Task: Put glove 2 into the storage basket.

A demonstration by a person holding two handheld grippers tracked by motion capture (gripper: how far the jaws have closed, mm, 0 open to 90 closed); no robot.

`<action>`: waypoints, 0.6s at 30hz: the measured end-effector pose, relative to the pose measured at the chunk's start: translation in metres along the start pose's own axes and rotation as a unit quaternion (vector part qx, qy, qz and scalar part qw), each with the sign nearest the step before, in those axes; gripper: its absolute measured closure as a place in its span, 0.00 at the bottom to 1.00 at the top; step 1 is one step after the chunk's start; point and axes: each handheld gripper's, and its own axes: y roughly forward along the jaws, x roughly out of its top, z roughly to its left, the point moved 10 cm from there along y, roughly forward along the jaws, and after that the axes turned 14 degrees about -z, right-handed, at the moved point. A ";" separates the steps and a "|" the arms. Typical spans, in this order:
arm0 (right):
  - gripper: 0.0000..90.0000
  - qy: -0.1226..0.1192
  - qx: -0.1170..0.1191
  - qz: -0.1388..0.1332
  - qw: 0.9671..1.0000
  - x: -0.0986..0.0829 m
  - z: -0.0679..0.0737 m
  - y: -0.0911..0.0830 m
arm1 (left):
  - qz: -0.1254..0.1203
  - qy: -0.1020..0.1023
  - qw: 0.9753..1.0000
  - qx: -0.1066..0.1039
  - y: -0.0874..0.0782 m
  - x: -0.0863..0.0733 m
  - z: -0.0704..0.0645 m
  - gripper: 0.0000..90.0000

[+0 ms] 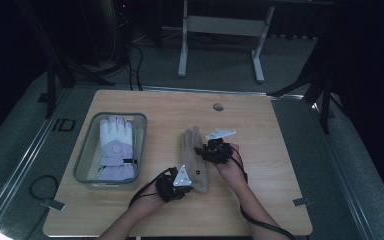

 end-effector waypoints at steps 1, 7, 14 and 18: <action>0.81 -0.002 0.000 -0.001 1.000 0.002 0.001 -0.001 | -0.001 0.003 1.000 0.001 -0.005 0.005 0.001 0.91; 0.81 -0.001 0.000 -0.011 1.000 0.017 0.003 -0.006 | 0.001 0.012 1.000 0.003 -0.015 0.014 0.004 0.91; 0.81 -0.006 -0.004 -0.027 1.000 0.033 0.005 -0.012 | 0.003 0.028 1.000 0.010 -0.029 0.029 0.008 0.91; 0.81 -0.004 -0.001 -0.043 0.999 0.048 0.007 -0.015 | -0.002 0.032 0.999 0.014 -0.038 0.039 0.013 0.91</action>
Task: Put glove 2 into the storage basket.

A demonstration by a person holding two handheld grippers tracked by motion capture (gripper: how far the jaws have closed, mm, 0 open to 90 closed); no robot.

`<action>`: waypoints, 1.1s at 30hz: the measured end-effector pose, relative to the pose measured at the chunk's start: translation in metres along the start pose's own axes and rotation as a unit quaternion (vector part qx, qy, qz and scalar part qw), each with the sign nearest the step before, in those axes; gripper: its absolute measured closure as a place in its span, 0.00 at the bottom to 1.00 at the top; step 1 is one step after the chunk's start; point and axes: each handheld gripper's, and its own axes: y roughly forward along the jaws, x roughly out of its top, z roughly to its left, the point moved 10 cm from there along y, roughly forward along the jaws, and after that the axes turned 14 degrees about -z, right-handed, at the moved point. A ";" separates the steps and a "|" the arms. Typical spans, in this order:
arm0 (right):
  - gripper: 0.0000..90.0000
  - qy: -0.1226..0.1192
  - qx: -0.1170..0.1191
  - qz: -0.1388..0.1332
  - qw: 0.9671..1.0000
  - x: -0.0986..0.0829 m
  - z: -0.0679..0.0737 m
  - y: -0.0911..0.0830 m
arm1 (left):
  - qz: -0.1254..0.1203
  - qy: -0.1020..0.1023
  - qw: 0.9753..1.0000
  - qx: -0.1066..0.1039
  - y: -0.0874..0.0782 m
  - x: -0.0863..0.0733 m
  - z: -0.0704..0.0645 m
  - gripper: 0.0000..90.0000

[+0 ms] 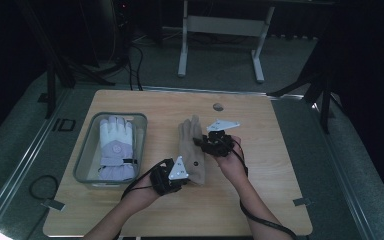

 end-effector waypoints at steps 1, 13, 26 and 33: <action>0.81 -0.003 -0.001 -0.003 1.000 0.004 0.001 0.000 | 0.000 0.003 1.000 0.001 -0.002 0.002 0.001 0.91; 0.81 -0.021 0.006 -0.017 1.000 0.035 0.017 0.011 | 0.000 0.001 1.000 0.021 -0.027 0.004 0.016 0.91; 0.81 -0.029 0.034 -0.025 0.999 0.061 0.049 0.047 | 0.020 -0.001 0.998 0.053 -0.068 -0.010 0.038 0.91; 0.81 -0.035 0.050 -0.023 0.998 0.068 0.072 0.072 | 0.029 -0.013 0.997 0.069 -0.088 -0.025 0.047 0.91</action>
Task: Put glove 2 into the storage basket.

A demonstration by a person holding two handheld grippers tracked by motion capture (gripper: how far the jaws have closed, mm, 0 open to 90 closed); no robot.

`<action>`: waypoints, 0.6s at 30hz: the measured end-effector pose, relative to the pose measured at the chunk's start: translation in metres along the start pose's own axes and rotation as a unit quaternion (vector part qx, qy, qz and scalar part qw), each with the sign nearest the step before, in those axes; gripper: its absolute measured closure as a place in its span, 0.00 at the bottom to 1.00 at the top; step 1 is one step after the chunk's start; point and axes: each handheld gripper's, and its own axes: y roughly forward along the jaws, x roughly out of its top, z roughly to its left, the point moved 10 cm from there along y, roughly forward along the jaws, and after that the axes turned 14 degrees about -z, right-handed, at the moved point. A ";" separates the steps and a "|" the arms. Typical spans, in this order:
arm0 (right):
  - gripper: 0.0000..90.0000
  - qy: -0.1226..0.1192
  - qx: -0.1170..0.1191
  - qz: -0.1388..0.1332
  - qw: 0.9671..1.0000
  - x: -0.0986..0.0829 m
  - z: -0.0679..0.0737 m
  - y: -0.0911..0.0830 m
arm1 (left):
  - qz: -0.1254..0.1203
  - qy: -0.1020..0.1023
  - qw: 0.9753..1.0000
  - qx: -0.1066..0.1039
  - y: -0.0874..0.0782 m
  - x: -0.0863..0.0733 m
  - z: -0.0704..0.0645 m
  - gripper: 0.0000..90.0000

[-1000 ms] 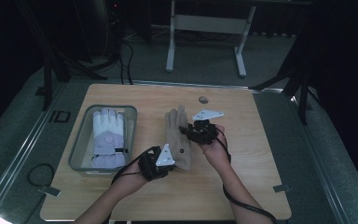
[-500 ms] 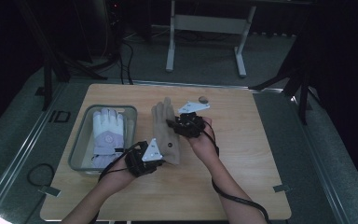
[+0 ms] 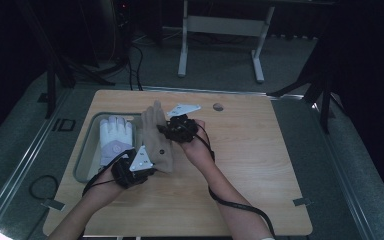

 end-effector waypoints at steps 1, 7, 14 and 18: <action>0.81 0.001 0.004 0.002 1.000 0.000 0.003 0.003 | 0.002 -0.002 1.000 0.001 -0.002 -0.003 0.002 0.91; 0.81 -0.004 0.016 0.006 1.000 0.004 0.018 0.023 | 0.008 -0.011 1.000 0.014 -0.016 -0.016 0.010 0.91; 0.81 -0.009 0.032 0.010 0.999 0.009 0.037 0.050 | 0.020 -0.019 0.999 0.032 -0.035 -0.032 0.023 0.91; 0.81 -0.012 0.047 0.017 0.999 0.009 0.050 0.067 | 0.028 -0.031 0.998 0.041 -0.047 -0.046 0.029 0.91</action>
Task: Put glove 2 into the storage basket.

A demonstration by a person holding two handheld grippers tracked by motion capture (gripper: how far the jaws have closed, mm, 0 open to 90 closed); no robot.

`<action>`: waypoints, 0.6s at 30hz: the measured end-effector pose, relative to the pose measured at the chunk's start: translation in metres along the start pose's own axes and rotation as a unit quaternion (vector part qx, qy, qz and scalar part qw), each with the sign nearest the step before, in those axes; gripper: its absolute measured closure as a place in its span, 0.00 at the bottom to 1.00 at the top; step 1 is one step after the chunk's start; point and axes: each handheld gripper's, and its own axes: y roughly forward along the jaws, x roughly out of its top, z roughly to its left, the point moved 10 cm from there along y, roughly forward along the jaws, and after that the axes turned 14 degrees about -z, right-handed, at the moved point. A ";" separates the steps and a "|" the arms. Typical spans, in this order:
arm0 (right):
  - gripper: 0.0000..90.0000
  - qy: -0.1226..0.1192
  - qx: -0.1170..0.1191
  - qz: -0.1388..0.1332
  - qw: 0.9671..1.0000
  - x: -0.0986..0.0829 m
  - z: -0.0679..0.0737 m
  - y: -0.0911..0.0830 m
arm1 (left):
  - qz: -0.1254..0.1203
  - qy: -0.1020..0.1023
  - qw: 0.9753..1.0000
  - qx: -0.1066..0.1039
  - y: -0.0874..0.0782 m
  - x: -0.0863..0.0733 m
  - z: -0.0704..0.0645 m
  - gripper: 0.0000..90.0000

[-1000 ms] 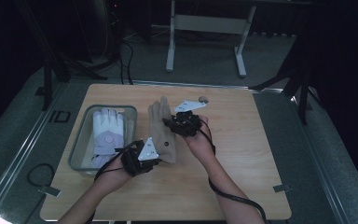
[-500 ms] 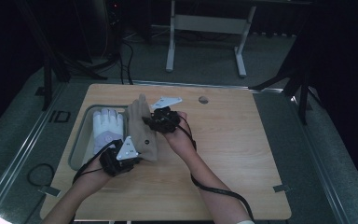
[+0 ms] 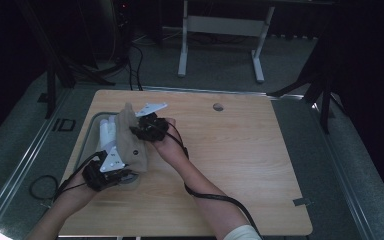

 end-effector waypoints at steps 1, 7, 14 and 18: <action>0.81 -0.002 0.003 0.002 1.000 0.000 0.002 0.004 | 0.000 -0.004 1.000 0.004 -0.002 -0.003 0.002 0.91; 0.81 -0.007 0.022 0.004 1.000 0.004 0.020 0.031 | 0.015 -0.013 0.999 0.025 -0.017 -0.019 0.013 0.91; 0.81 0.002 0.029 0.010 1.000 0.000 0.028 0.054 | 0.028 -0.025 0.999 0.035 -0.022 -0.033 0.024 0.91; 0.81 0.018 0.033 0.021 0.999 -0.010 0.023 0.059 | 0.029 -0.030 0.998 0.035 -0.014 -0.039 0.021 0.91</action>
